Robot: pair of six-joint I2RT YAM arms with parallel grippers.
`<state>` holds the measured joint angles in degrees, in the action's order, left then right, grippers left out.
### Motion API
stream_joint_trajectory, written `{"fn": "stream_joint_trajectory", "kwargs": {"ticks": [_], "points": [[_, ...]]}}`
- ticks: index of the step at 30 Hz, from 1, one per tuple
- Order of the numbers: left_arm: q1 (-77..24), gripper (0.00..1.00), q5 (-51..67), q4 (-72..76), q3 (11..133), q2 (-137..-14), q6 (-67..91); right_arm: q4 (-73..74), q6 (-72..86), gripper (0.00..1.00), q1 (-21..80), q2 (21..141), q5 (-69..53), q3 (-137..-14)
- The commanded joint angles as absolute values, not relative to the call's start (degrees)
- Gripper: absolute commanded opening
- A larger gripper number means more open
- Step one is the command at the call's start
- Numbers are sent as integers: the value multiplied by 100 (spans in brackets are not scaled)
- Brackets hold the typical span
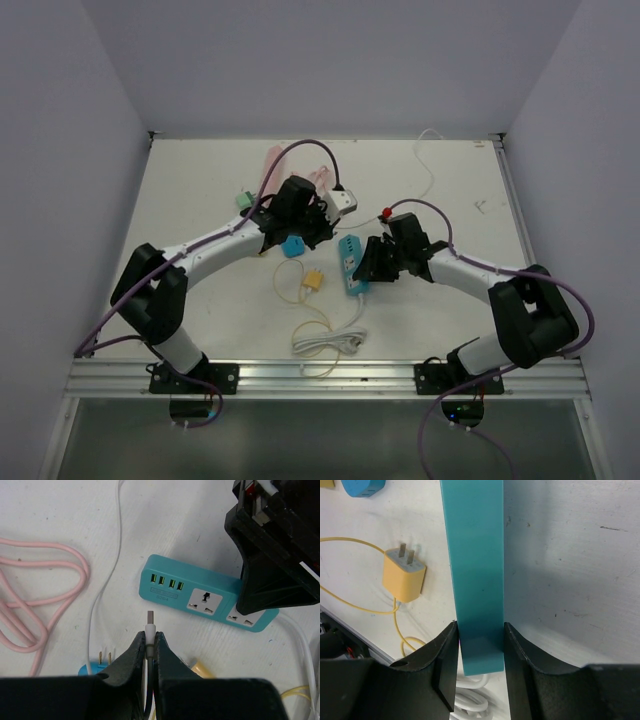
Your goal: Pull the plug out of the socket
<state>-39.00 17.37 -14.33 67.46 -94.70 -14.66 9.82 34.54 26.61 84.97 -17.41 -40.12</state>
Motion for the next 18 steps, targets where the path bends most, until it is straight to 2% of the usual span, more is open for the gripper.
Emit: {"fn": "stream_joint_trajectory", "kwargs": {"ticks": [1, 9, 10, 12, 14, 15, 18], "points": [[-3885, 0, 1863, -1047, 6689, -9176, -1407, 2303, 3164, 0, 2540, 8851, -35, -3533], [-3508, 1, 1617, -282, 6171, -9272, -477, 2110, 3208, 0, 2479, 8245, -412, -3367], [-3463, 7, 1608, -229, 6135, -9281, -388, 2075, 3243, 0, 2479, 8218, -465, -3349], [-3402, 11, 1460, -106, 5986, -9316, -133, 1900, 3287, 0, 2479, 8148, -658, -3270], [-3401, 24, 1389, 210, 5863, -9308, -44, 1741, 3348, 0, 2461, 8042, -782, -3191], [-3401, 36, 1389, 385, 5740, -9316, 252, 1688, 3392, 0, 2478, 7990, -878, -3156], [-3401, 52, 1397, 527, 5625, -9439, 552, 1538, 3445, 0, 2452, 7805, -1001, -3068]]}}
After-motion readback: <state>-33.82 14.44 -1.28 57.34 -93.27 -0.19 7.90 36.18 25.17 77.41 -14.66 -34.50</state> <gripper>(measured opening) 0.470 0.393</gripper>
